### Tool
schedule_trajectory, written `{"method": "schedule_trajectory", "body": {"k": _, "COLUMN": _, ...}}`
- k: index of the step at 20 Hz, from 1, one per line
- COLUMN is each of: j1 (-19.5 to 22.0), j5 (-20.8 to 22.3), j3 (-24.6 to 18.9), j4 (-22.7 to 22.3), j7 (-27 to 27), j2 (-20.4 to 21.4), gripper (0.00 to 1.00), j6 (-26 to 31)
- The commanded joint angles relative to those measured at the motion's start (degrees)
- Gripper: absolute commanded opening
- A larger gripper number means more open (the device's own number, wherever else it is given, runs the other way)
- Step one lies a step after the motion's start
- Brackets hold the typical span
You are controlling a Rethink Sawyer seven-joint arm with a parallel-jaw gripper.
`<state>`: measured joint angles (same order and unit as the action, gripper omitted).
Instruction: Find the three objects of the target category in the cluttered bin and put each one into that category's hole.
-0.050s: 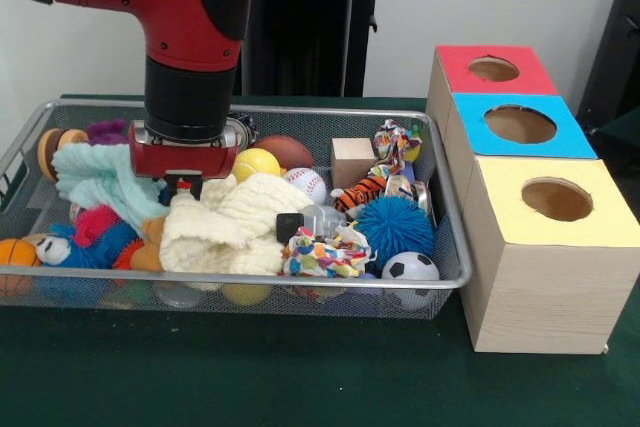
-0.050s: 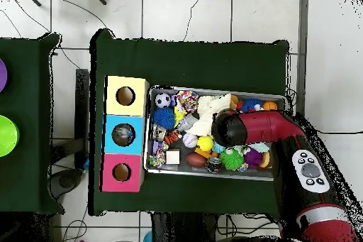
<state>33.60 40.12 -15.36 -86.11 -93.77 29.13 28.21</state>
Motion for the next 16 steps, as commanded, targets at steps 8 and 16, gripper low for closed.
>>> {"method": "schedule_trajectory", "body": {"k": 8, "j1": 2.2, "j5": -3.6, "j3": -3.2, "j4": 1.2, "j7": -0.4, "j2": 0.9, "gripper": 0.00, "j6": 2.0}}
{"method": "schedule_trajectory", "body": {"k": 16, "j1": 7.9, "j5": -12.8, "j3": -10.2, "j4": -2.4, "j7": -1.7, "j2": -0.3, "gripper": 0.00, "j6": -0.4}}
